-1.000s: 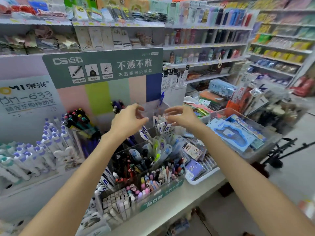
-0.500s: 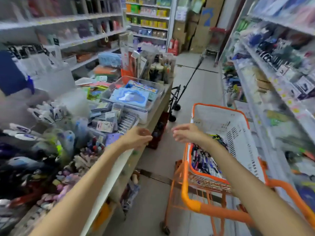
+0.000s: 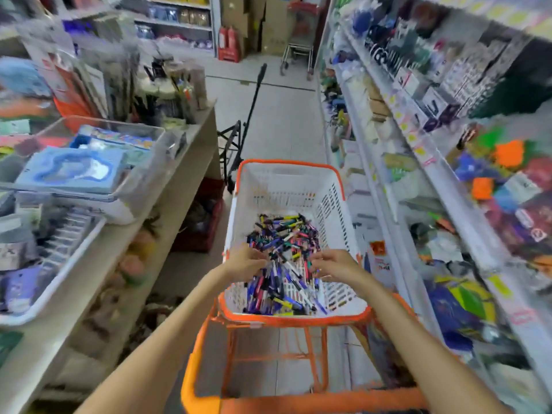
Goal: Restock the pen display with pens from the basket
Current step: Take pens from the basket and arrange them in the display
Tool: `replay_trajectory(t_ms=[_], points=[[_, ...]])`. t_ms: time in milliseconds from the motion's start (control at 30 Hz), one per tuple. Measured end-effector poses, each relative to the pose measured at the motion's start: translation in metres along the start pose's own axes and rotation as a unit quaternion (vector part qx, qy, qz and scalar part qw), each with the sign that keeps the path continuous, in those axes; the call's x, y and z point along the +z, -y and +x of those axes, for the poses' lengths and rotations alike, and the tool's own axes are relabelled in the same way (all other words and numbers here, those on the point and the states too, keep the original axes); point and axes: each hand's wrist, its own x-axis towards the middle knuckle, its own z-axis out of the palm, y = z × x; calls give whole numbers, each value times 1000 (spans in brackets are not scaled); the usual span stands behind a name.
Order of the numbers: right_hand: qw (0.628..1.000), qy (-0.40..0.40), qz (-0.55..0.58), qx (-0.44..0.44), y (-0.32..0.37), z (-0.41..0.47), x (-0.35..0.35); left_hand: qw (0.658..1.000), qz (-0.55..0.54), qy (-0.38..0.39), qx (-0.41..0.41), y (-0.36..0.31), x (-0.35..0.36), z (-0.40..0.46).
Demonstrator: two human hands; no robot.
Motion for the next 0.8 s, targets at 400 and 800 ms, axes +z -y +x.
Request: replay_trajectory(t_ms=[400,800], points=[[982,135,-129,39,-85,141,10,986,78,-40,-143,48,57,112],[976,146,-151,65,-123,214,89,971,136,-31,-192,114,89,193]])
